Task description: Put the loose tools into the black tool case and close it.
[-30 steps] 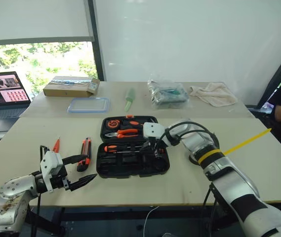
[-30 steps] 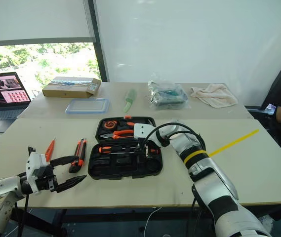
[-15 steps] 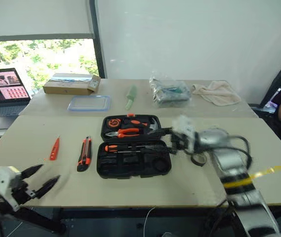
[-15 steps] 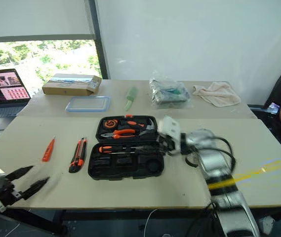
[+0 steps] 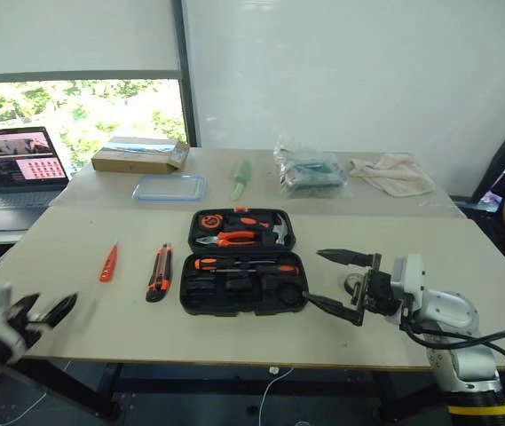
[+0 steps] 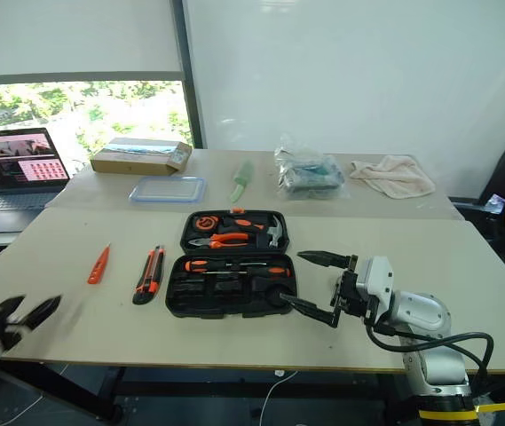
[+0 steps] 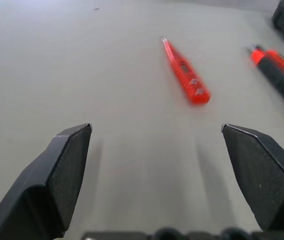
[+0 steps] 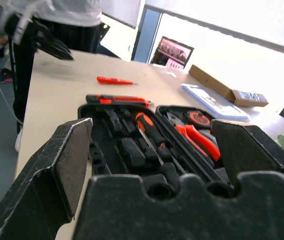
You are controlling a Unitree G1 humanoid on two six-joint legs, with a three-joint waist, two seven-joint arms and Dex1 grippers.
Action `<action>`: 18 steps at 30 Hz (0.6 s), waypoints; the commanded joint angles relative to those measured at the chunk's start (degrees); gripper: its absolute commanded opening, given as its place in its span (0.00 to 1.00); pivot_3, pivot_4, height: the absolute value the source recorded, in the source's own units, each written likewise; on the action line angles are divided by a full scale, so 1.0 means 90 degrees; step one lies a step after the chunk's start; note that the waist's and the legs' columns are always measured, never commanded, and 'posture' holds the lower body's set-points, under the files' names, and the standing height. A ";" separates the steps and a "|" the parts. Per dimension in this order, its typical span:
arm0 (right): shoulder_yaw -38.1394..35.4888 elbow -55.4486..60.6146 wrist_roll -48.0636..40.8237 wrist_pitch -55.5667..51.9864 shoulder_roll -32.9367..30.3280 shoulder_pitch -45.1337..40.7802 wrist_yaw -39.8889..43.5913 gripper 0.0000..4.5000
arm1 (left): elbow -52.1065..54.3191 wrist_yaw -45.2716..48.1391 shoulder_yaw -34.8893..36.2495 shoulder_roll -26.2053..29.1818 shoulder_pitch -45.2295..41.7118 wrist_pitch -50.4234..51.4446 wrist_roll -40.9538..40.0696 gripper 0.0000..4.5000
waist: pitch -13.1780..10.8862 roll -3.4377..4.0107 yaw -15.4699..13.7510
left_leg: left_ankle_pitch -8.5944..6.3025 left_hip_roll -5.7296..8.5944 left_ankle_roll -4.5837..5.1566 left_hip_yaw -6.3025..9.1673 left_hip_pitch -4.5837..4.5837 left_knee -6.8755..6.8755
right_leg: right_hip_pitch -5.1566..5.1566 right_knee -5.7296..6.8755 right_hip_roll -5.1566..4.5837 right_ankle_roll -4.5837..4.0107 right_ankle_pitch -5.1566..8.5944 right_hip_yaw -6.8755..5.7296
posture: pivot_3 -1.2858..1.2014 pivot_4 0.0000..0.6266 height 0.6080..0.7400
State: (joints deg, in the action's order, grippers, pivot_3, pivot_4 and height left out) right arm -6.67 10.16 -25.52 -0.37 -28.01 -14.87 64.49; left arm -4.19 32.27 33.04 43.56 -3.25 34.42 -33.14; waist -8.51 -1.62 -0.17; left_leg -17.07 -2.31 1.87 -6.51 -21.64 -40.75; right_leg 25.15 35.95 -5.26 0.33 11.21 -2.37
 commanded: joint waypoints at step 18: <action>0.0454 0.0157 -0.0358 -0.1140 -0.0357 -0.1117 -0.0308 1.00 | -0.3615 -0.0701 -0.2442 -0.0044 -0.4400 0.2065 0.1541 0.38 | 0.0000 -0.0018 0.0021 | 0.0020 0.0052 -0.0035 -0.0007 -0.0034 0.0069 | 0.0013 -0.0035 -0.0005 0.0020 0.0017 -0.0005 | 0.52 0.24 1.00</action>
State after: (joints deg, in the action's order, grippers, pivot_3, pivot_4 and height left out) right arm -1.02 10.54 -27.37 -11.27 -30.42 -24.21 61.31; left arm -35.10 24.46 11.84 43.68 -42.47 52.41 -19.69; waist -8.51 -1.78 0.02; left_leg -16.89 -1.85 1.55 -6.57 -21.94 -40.15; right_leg 25.26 35.64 -5.32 0.52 11.37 -2.41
